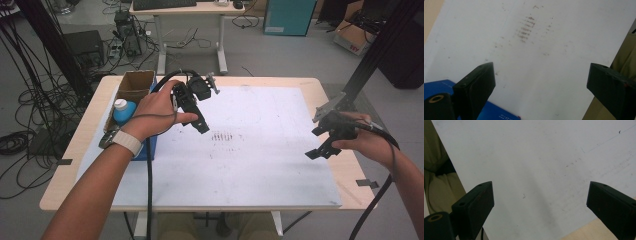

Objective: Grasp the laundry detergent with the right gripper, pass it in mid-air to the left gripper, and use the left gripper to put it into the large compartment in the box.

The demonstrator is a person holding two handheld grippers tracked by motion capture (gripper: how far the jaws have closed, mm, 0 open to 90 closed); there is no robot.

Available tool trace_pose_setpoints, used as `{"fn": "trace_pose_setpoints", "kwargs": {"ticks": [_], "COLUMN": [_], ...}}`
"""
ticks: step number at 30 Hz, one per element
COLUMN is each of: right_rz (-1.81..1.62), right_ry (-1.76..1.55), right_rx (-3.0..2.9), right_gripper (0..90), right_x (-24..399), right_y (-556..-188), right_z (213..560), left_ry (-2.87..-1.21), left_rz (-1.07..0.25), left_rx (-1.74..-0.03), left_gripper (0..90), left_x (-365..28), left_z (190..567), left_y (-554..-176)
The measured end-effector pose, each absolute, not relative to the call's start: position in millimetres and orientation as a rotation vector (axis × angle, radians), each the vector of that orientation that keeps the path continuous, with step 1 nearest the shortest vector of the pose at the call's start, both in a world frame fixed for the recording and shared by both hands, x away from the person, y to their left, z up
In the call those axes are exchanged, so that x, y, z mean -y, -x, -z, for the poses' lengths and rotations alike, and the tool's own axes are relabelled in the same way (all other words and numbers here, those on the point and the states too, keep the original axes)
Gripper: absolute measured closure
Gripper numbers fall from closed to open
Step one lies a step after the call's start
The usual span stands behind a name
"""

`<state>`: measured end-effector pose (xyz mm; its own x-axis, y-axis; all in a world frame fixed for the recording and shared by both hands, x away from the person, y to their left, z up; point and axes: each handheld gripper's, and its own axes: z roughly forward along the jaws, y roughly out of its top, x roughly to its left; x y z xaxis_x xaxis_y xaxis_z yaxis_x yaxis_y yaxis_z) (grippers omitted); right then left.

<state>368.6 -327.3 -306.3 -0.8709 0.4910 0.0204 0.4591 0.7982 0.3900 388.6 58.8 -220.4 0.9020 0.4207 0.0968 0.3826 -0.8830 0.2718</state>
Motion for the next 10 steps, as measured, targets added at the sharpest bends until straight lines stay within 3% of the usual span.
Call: {"fn": "trace_pose_setpoints", "kwargs": {"ticks": [10], "right_rz": [-0.602], "right_ry": [-0.759], "right_rx": [-2.906], "right_gripper": [7.3], "right_x": [326.5], "right_y": [-368.4], "right_z": [306.9], "left_ry": [-2.803], "left_rz": [-0.232], "left_rx": [-0.624], "left_gripper": [8.5], "left_x": [-61.8], "left_z": [219.0], "left_y": [-388.3]}}
